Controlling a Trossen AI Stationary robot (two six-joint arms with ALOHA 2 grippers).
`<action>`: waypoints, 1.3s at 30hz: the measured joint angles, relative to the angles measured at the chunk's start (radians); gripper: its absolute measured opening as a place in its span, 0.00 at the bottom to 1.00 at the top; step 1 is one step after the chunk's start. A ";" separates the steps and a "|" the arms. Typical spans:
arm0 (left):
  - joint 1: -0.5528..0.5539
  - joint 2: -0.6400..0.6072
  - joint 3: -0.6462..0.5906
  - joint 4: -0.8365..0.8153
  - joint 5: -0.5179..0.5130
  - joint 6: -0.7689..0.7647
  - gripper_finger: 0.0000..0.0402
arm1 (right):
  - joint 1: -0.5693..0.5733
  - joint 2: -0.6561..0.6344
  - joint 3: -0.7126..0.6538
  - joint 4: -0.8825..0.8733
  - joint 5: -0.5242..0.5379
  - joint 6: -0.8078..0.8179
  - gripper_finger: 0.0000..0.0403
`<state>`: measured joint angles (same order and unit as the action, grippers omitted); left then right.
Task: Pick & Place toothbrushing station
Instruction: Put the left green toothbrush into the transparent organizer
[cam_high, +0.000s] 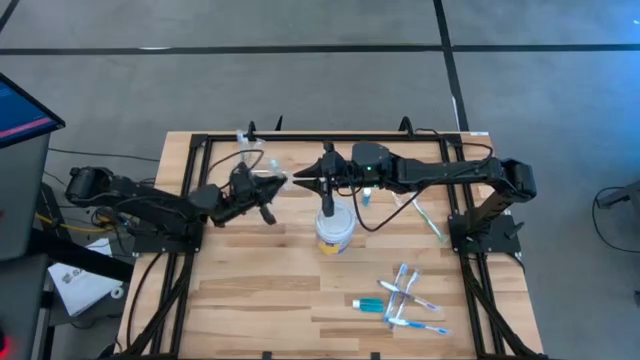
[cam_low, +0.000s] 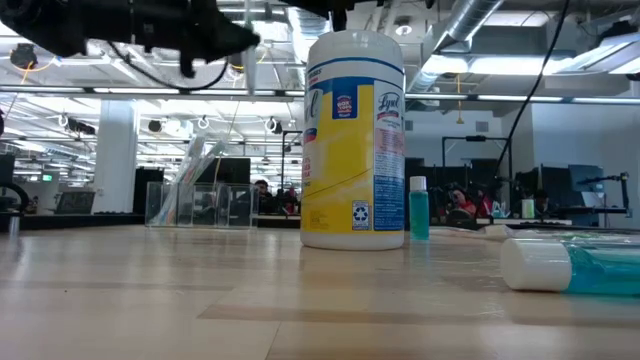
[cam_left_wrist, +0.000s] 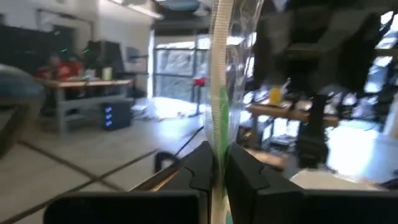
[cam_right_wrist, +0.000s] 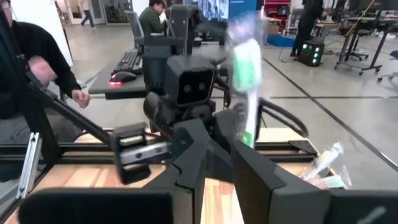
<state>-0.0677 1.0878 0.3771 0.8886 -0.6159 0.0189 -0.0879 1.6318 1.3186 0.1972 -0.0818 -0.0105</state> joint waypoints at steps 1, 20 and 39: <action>0.000 -0.018 -0.009 -0.028 -0.039 -0.005 0.03 | 0.000 0.000 0.000 0.000 0.000 0.000 0.17; 0.136 -0.140 -0.142 -0.110 -0.347 -0.023 0.03 | 0.018 0.002 0.000 -0.019 -0.001 -0.019 0.17; 0.370 -0.264 -0.150 -0.469 -0.291 -0.218 0.03 | 0.019 0.003 0.000 -0.026 -0.001 -0.043 0.17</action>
<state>0.3022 0.8242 0.2268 0.4194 -0.9069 -0.1991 -0.0692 1.6352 1.3186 0.1712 -0.0826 -0.0532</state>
